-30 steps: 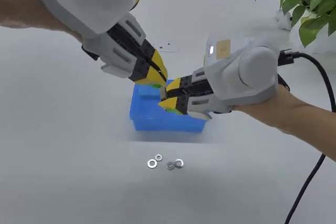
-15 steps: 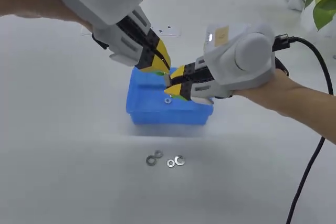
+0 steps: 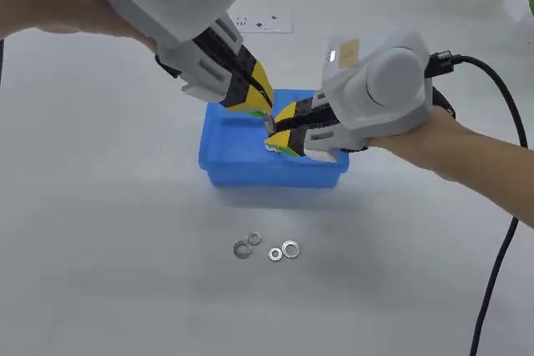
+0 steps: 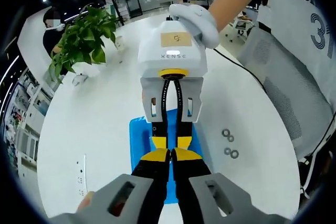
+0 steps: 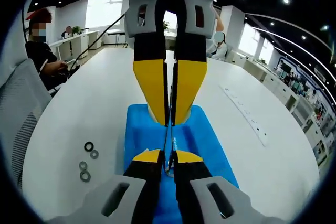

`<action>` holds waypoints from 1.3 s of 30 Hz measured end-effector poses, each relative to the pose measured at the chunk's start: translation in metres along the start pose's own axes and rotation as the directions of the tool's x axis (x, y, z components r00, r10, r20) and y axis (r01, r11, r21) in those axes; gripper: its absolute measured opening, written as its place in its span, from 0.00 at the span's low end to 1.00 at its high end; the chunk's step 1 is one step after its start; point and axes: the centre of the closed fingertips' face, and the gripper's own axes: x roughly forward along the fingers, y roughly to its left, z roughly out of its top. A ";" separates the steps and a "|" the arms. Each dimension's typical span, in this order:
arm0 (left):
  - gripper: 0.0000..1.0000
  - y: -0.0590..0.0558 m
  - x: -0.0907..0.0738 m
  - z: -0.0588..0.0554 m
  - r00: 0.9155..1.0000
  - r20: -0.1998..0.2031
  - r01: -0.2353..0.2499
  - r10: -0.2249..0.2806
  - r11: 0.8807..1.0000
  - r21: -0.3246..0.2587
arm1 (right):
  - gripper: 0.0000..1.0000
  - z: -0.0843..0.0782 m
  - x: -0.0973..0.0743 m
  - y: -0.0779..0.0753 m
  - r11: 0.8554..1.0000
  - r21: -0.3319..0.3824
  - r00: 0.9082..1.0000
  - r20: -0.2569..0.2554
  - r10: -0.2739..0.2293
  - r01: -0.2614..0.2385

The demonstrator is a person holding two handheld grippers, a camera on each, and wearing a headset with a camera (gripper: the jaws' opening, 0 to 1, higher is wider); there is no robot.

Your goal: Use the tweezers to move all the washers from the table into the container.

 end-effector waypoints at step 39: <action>0.06 -0.042 -0.036 0.058 0.999 0.015 -0.049 0.047 0.993 0.112 | 0.11 0.045 -0.058 0.041 0.995 -0.094 0.999 0.045 -0.030 0.034</action>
